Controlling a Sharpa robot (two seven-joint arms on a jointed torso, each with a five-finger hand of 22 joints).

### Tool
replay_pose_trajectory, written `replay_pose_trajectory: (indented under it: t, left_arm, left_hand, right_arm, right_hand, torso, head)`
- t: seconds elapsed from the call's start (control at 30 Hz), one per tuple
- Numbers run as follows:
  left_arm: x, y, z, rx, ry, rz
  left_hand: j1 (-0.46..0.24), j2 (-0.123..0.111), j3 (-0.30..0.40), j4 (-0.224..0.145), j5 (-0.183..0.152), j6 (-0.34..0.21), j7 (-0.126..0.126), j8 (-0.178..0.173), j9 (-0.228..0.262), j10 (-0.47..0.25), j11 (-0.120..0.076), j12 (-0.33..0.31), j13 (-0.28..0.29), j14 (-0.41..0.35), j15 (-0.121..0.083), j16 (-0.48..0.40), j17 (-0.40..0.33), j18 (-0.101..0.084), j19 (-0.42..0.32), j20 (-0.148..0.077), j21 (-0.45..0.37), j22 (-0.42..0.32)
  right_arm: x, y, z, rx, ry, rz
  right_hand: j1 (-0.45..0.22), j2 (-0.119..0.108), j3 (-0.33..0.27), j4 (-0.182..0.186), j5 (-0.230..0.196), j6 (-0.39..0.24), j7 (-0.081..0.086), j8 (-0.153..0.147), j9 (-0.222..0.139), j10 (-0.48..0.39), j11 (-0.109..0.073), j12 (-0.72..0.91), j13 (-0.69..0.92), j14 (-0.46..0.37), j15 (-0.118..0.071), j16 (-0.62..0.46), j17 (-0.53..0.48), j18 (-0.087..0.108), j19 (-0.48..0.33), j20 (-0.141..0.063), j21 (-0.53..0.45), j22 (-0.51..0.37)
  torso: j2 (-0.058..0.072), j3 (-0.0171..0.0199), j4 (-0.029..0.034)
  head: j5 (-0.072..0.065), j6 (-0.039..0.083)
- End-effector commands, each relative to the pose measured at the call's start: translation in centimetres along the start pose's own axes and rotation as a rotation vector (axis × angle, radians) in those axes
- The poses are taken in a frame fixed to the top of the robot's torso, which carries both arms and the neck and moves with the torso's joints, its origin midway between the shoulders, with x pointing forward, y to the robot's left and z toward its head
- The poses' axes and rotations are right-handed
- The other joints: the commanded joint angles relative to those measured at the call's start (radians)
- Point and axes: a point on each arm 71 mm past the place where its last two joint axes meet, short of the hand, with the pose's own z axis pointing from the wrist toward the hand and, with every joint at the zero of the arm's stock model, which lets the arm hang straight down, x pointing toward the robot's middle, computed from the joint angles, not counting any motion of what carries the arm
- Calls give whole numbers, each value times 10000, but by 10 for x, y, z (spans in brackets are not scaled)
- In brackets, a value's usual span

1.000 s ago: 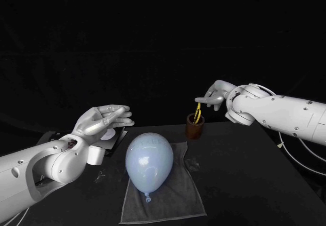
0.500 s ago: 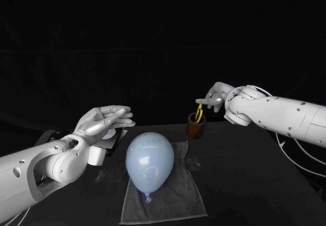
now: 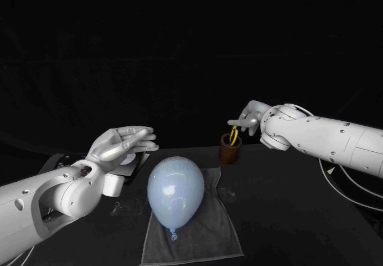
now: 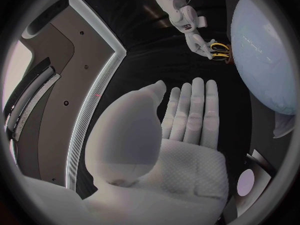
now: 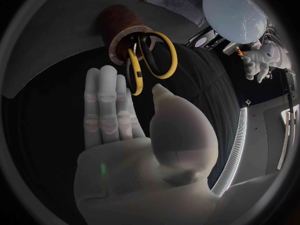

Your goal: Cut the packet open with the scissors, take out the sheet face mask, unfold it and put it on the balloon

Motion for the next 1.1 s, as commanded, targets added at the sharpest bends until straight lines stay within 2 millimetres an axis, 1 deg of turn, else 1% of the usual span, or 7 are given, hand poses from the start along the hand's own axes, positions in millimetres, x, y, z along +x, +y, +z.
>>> replay_pose_trajectory:
  t: [0.03, 0.47, 0.73, 0.9, 1.0, 1.03, 1.1]
  left_arm:
    - [2, -1, 1, 53, 206, -125]
    - [2, -1, 1, 16, 305, -175]
    - [2, -1, 1, 0, 421, -234]
    - [2, 0, 1, -17, 447, -248]
    - [1, 0, 1, -28, 449, -248]
    - [1, 0, 1, -35, 448, -247]
    - [1, 0, 1, -43, 447, -246]
  left_hand:
    - [-114, 6, 0, 77, -2, -75, -2, -66, 12, -33, 53, -56, 14, -72, -10, -34, 16, 112, -67, 32, -40, -15]
    - [-119, 15, -1, 87, -2, -75, -3, -67, 13, -32, 52, -59, 16, -72, -10, -36, 27, 113, -66, 35, -44, -19]
    - [-112, 33, 6, 91, -1, -76, -7, -68, 14, -32, 49, -62, 17, -74, -11, -38, 36, 115, -64, 37, -47, -22]
    - [-111, 47, 10, 96, -2, -79, -9, -71, 14, -36, 49, -66, 17, -77, -10, -41, 42, 116, -64, 38, -50, -25]
    - [-111, 47, 10, 96, -2, -79, -9, -71, 14, -36, 49, -66, 17, -77, -10, -41, 42, 116, -64, 38, -50, -25]
    - [-111, 47, 10, 96, -2, -79, -9, -71, 14, -36, 49, -66, 17, -77, -10, -41, 42, 116, -64, 38, -50, -25]
    - [-111, 47, 10, 96, -2, -79, -9, -71, 14, -36, 49, -66, 17, -77, -10, -41, 42, 116, -64, 38, -50, -25]
  right_arm:
    - [3, 2, 1, -143, 175, 20]
    - [6, 2, 5, -88, 265, 156]
    - [6, 2, 6, -67, 179, 348]
    - [3, 2, 5, -191, -182, 538]
    - [1, 3, 4, -352, -483, 678]
    - [0, 3, 4, -435, -619, 769]
    - [0, 3, 3, -499, -713, 918]
  right_hand:
    - [237, 55, -80, -8, 22, 84, -55, 79, 22, 99, -27, 3, 19, 101, -4, -74, 50, 67, 84, -10, -66, -4]
    - [960, 434, 12, -24, 34, 253, -143, 99, 8, 290, -115, -6, 36, 274, -80, -134, 234, 64, 207, -80, -73, 25]
    - [1976, 915, 1051, -44, -539, 489, -272, 48, -82, 560, -253, -39, -4, 495, -201, -69, 498, 68, 355, -193, 12, 132]
    - [2419, 780, 2276, -134, -615, 700, -381, 132, -70, 853, -377, -4, -28, 692, -317, 155, 750, 69, 489, -317, 190, 297]
    - [2418, 448, 3470, -276, -570, 849, -456, 286, 8, 1109, -453, 53, -39, 792, -392, 403, 982, 63, 540, -402, 399, 496]
    - [2206, 223, 4347, -437, -574, 901, -469, 422, 90, 1233, -469, 75, -48, 804, -419, 570, 1139, 62, 525, -453, 563, 664]
    - [1955, 7, 4912, -615, -548, 893, -517, 526, 160, 1311, -466, 89, -51, 782, -452, 671, 1240, 42, 481, -455, 681, 796]
  torso:
    - [40, 5, -1]
    - [295, 31, 62]
    - [407, 44, 84]
    - [471, 48, 96]
    - [511, 56, 103]
    - [532, 56, 105]
    - [562, 58, 106]
  head:
    - [-8, 32]
    - [-73, 277]
    - [-50, 380]
    - [-71, 439]
    - [-90, 478]
    - [-94, 496]
    - [-89, 524]
